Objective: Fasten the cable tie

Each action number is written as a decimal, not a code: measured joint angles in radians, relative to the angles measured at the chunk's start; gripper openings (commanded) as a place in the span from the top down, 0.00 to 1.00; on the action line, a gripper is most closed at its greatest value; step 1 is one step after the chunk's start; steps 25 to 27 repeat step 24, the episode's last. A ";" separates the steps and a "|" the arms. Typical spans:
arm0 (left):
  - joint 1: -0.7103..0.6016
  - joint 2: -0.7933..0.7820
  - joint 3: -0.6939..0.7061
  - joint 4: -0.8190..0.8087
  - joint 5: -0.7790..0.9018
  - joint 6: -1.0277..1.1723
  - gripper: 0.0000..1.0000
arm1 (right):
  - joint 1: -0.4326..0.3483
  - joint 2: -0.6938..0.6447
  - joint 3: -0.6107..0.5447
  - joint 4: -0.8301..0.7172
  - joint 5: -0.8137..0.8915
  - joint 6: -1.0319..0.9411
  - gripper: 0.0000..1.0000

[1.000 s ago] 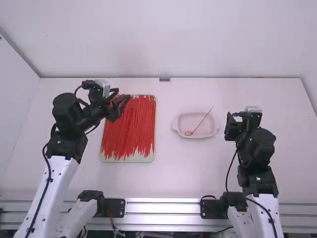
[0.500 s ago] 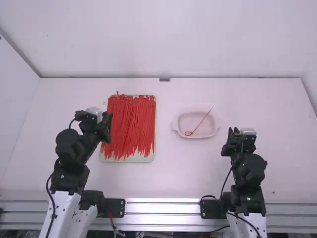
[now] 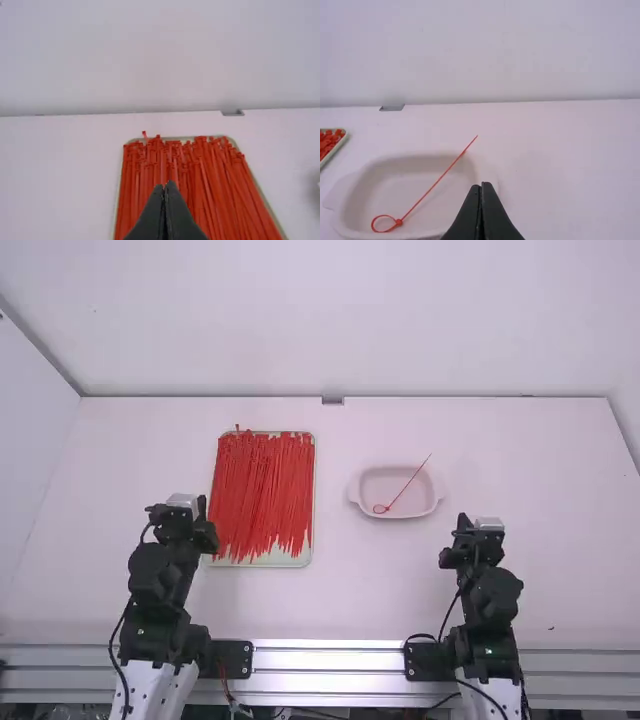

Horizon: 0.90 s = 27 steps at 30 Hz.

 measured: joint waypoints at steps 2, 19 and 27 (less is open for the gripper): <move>0.000 -0.030 -0.028 0.000 -0.007 0.000 1.00 | 0.000 -0.017 -0.012 0.006 -0.001 0.000 1.00; 0.000 -0.243 -0.232 0.005 -0.019 0.000 1.00 | 0.000 -0.054 -0.012 0.007 0.000 -0.002 1.00; 0.000 -0.277 -0.232 0.005 -0.022 0.000 1.00 | 0.000 -0.054 -0.012 0.007 -0.001 -0.002 1.00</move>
